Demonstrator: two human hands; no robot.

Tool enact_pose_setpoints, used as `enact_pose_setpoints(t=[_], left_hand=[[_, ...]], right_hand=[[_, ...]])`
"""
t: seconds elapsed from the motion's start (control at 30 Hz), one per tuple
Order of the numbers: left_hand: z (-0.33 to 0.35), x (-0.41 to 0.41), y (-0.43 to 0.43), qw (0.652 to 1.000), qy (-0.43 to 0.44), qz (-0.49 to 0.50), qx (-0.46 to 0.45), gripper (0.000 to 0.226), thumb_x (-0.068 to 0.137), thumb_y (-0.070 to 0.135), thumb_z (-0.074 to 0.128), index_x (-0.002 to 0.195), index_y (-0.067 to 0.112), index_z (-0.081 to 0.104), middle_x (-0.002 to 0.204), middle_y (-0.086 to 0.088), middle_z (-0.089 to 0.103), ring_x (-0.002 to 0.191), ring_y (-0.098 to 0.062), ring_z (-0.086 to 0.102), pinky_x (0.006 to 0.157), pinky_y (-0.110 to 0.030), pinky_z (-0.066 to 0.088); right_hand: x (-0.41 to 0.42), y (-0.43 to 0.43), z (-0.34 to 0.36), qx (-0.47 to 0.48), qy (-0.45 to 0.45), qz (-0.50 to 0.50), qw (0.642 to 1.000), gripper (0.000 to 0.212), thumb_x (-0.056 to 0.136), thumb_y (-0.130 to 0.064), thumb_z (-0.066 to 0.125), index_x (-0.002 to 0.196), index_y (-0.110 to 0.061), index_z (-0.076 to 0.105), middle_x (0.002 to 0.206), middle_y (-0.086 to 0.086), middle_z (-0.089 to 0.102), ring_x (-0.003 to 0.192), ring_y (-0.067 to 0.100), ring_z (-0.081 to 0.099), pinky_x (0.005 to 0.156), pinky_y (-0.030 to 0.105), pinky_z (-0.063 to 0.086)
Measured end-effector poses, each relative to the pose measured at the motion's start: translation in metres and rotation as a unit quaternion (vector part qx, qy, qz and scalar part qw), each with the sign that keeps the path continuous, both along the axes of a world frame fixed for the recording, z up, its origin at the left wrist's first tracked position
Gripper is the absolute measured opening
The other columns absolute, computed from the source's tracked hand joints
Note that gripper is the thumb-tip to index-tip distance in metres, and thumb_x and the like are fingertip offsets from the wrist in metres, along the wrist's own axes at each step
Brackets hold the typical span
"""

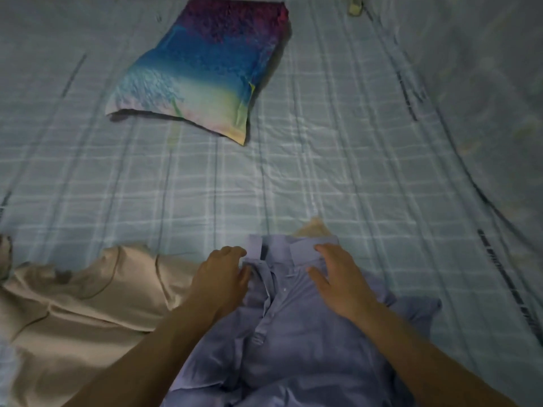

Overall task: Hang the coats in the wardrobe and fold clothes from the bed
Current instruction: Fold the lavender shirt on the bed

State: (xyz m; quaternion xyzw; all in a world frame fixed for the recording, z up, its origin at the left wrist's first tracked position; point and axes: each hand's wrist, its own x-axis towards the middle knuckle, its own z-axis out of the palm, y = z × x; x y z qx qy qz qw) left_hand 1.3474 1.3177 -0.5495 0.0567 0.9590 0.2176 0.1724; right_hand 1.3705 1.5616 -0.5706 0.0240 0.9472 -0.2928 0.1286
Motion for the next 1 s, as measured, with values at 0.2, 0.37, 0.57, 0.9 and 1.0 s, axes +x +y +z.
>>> enact_pose_setpoints(t=[0.2,0.37,0.57,0.9,1.0], left_hand=[[-0.047,-0.035,0.012,0.998,-0.029,0.034,0.037,0.029,0.094,0.016,0.053,0.123,0.014,0.059,0.117,-0.010,0.064,0.105,-0.028,0.059,0.086,-0.032,0.046],[-0.064,-0.043,0.013,0.981,-0.064,0.159,0.093,0.026,0.085,0.019,0.069,0.110,0.013,0.065,0.101,-0.004,0.072,0.092,-0.022,0.066,0.084,-0.034,0.054],[-0.068,-0.046,0.013,0.981,-0.063,0.148,0.107,0.010,0.080,0.016,0.074,0.083,0.021,0.067,0.072,0.009,0.065,0.070,-0.012,0.061,0.052,-0.008,0.038],[-0.056,-0.035,0.012,0.980,0.087,0.087,0.156,0.021,0.085,0.005,0.064,0.075,0.016,0.050,0.059,0.007,0.053,0.057,-0.006,0.052,0.055,-0.015,0.038],[-0.048,-0.036,0.016,0.978,0.113,0.070,0.163,0.019,0.085,0.005,0.065,0.077,0.016,0.052,0.061,0.011,0.051,0.062,-0.003,0.053,0.057,-0.010,0.036]], right_hand=[[-0.025,0.006,-0.046,0.058,0.020,-0.004,0.998,0.049,0.093,-0.028,0.059,0.139,-0.013,0.047,0.142,0.011,0.046,0.130,0.031,0.042,0.108,0.043,0.035],[-0.030,0.016,-0.056,0.070,0.022,-0.026,0.997,0.047,0.084,-0.009,0.065,0.130,-0.007,0.057,0.140,0.018,0.046,0.127,0.037,0.044,0.108,0.045,0.035],[-0.028,0.016,-0.058,0.023,0.092,-0.082,0.992,0.040,0.074,0.011,0.066,0.113,0.004,0.065,0.129,0.025,0.048,0.114,0.041,0.050,0.099,0.050,0.044],[-0.023,0.025,-0.055,-0.048,0.076,-0.182,0.979,0.033,0.082,-0.003,0.070,0.114,-0.005,0.062,0.101,0.010,0.065,0.092,0.023,0.062,0.084,0.034,0.051],[-0.018,0.025,-0.051,-0.066,0.083,-0.193,0.975,0.022,0.084,-0.008,0.072,0.105,-0.003,0.067,0.095,0.009,0.069,0.087,0.022,0.064,0.079,0.032,0.051]])
